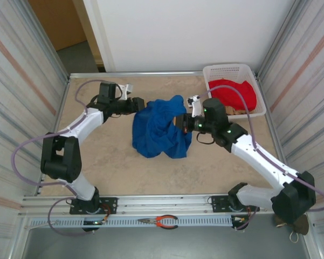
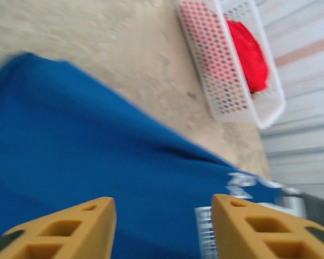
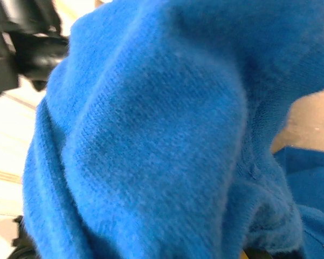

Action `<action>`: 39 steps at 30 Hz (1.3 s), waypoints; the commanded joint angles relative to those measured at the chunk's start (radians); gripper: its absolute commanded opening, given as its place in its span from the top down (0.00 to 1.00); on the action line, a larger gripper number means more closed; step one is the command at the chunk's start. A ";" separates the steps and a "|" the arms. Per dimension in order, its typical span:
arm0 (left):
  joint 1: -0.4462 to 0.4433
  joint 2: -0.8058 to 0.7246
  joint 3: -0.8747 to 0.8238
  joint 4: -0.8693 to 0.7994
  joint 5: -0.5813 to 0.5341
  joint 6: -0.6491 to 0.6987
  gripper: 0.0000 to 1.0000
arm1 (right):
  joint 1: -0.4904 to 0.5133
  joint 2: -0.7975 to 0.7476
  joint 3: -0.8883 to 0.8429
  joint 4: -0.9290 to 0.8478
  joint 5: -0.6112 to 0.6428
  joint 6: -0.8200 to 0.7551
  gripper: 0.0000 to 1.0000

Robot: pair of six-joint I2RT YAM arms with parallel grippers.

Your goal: Fold the inside-out t-shirt

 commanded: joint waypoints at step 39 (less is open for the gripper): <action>-0.262 -0.250 -0.128 0.109 -0.083 0.072 1.00 | -0.199 0.155 -0.113 0.100 -0.106 0.082 0.90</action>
